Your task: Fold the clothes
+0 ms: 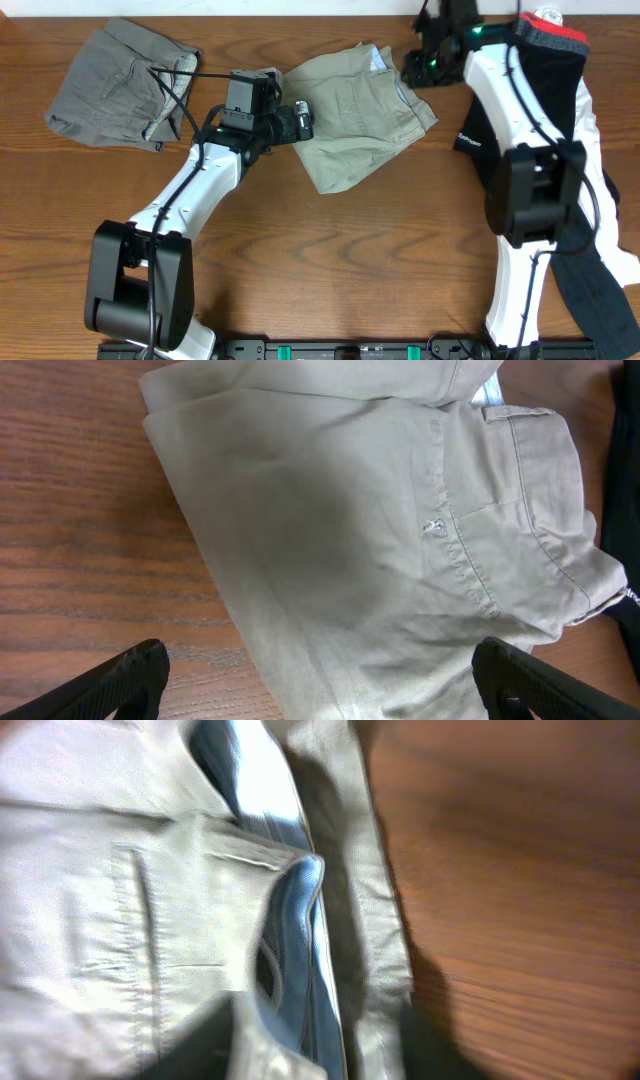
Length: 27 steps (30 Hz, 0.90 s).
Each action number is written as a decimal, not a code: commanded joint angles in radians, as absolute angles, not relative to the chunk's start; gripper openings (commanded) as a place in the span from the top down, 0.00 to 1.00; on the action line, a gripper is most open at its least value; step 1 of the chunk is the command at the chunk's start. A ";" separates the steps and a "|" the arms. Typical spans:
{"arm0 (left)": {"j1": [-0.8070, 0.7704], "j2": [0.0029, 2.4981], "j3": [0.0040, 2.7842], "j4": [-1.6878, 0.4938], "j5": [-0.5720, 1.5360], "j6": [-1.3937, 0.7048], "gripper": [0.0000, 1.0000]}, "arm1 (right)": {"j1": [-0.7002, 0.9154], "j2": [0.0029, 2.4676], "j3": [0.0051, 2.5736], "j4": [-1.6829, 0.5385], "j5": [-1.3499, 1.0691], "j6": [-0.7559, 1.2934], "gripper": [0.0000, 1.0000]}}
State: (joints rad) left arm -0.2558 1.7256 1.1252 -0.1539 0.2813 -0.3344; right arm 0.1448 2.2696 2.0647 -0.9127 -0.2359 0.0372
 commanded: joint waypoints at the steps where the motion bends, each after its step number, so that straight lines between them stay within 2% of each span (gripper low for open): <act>1: -0.249 1.711 1.148 -0.156 0.263 -0.300 0.02 | 0.162 2.199 2.101 -0.939 -0.287 0.035 0.96; 2: -0.245 1.711 1.148 -0.157 0.260 -0.300 0.02 | 0.170 2.199 2.099 -0.951 -0.300 0.027 0.99; 14: -0.218 1.711 1.148 -0.184 0.260 -0.308 0.02 | 0.255 2.281 1.939 -0.805 -0.287 -0.005 0.99; 21: -0.218 1.711 1.148 -0.186 0.260 -0.308 0.02 | 0.208 2.336 1.934 -0.756 -0.165 -0.004 0.99; 27: -0.218 1.711 1.148 -0.187 0.260 -0.308 0.02 | 0.148 2.381 1.934 -0.751 -0.165 0.007 0.99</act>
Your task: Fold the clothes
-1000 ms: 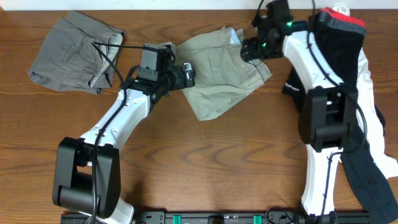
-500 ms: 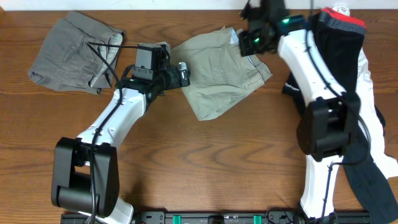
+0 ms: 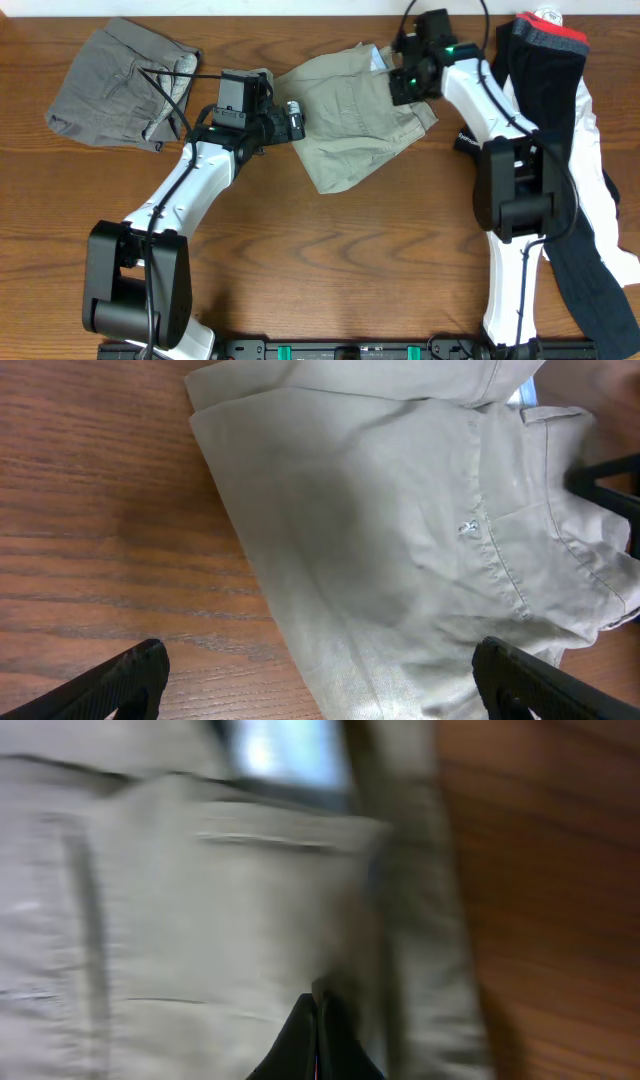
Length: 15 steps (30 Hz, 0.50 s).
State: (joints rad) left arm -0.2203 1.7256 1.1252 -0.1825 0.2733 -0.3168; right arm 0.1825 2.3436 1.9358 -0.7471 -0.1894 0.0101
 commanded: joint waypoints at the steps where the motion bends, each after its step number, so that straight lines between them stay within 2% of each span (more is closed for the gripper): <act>1: -0.218 1.711 1.148 -0.187 0.260 -0.308 0.02 | 0.142 2.384 1.934 -0.753 -0.165 0.011 0.99; 15: -0.164 1.679 1.148 -0.288 0.277 -0.303 0.02 | 0.146 2.381 1.935 -0.936 -0.286 0.030 0.99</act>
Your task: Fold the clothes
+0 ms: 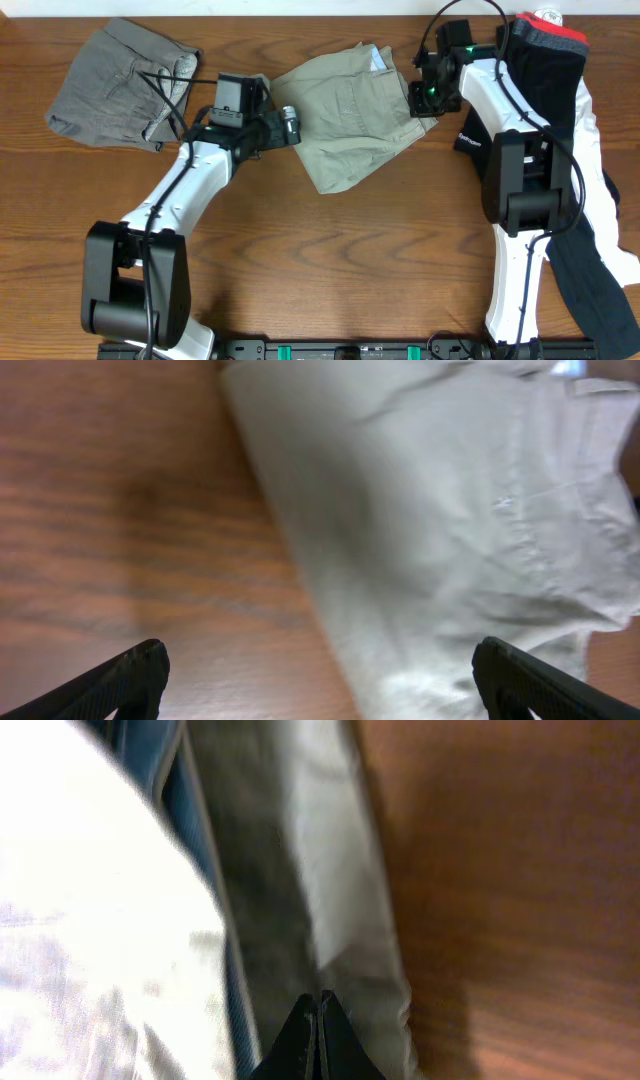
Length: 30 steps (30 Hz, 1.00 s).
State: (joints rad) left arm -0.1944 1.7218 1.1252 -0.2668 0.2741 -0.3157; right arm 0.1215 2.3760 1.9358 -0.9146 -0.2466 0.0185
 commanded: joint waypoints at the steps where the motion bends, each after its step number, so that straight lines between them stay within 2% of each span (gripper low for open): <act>1: -0.153 1.668 1.148 -0.303 0.286 -0.304 0.02 | 0.154 2.381 1.935 -0.951 -0.298 0.031 0.99; 14: -0.065 1.567 1.148 -0.408 0.305 -0.286 0.02 | 0.379 2.381 1.935 -0.999 -0.367 0.055 0.99; 22: -0.029 1.567 1.148 -0.427 0.305 -0.221 0.02 | 0.407 2.378 1.984 -1.015 -0.405 0.082 0.99; 23: -0.022 1.567 1.148 -0.426 0.305 -0.221 0.02 | 0.400 2.373 2.012 -1.031 -0.409 0.090 0.97; 25: -0.017 1.567 1.148 -0.426 0.305 -0.221 0.02 | 0.384 2.363 2.068 -1.057 -0.412 0.101 0.87; 29: -0.019 1.567 1.148 -0.426 0.306 -0.221 0.02 | 0.341 2.334 2.198 -1.135 -0.419 0.100 0.64; 30: -0.019 1.567 1.148 -0.426 0.311 -0.222 0.02 | 0.328 2.329 2.229 -1.157 -0.418 0.100 0.56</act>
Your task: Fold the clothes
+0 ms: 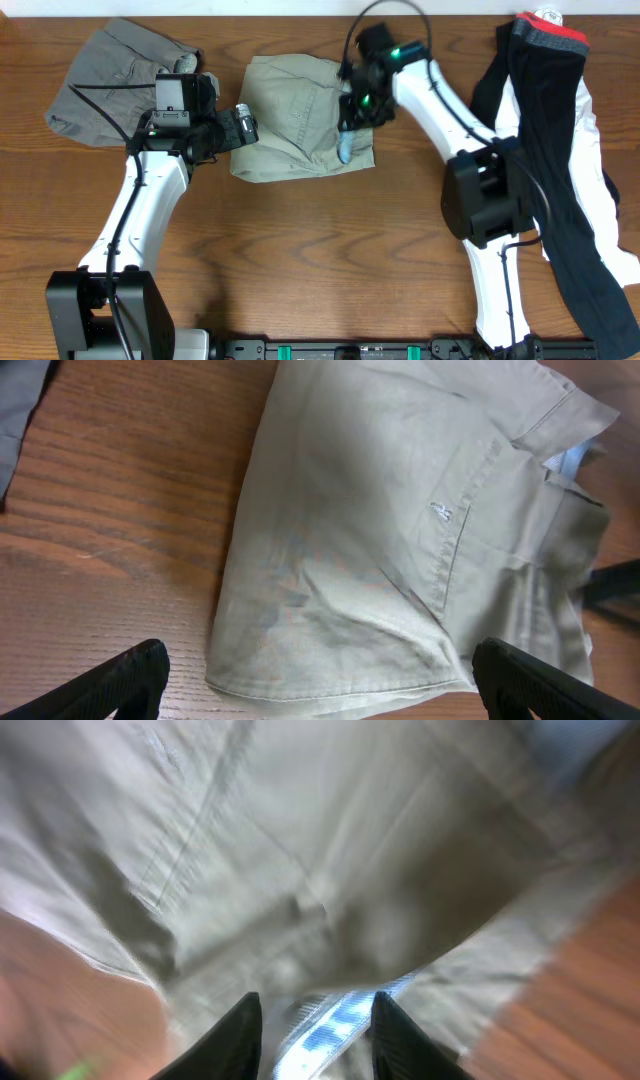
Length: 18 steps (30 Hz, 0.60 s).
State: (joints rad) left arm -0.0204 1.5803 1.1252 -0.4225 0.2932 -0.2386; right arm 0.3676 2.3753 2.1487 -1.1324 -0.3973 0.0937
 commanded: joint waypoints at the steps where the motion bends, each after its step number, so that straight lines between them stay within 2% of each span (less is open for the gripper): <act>1: -0.020 1.567 1.148 -0.424 0.332 -0.222 0.02 | 0.311 2.321 2.263 -1.183 -0.414 0.100 0.48; 5: -0.051 1.567 1.156 -0.418 0.381 -0.223 0.02 | 0.246 2.308 2.344 -1.232 -0.374 0.101 0.23; 7: -0.084 1.567 1.162 -0.404 0.375 -0.238 0.02 | 0.207 2.308 2.362 -1.235 -0.350 0.117 0.19; 18: -0.373 1.617 1.198 -0.282 0.033 -0.358 0.02 | 0.012 2.309 2.359 -1.268 -0.337 0.127 0.18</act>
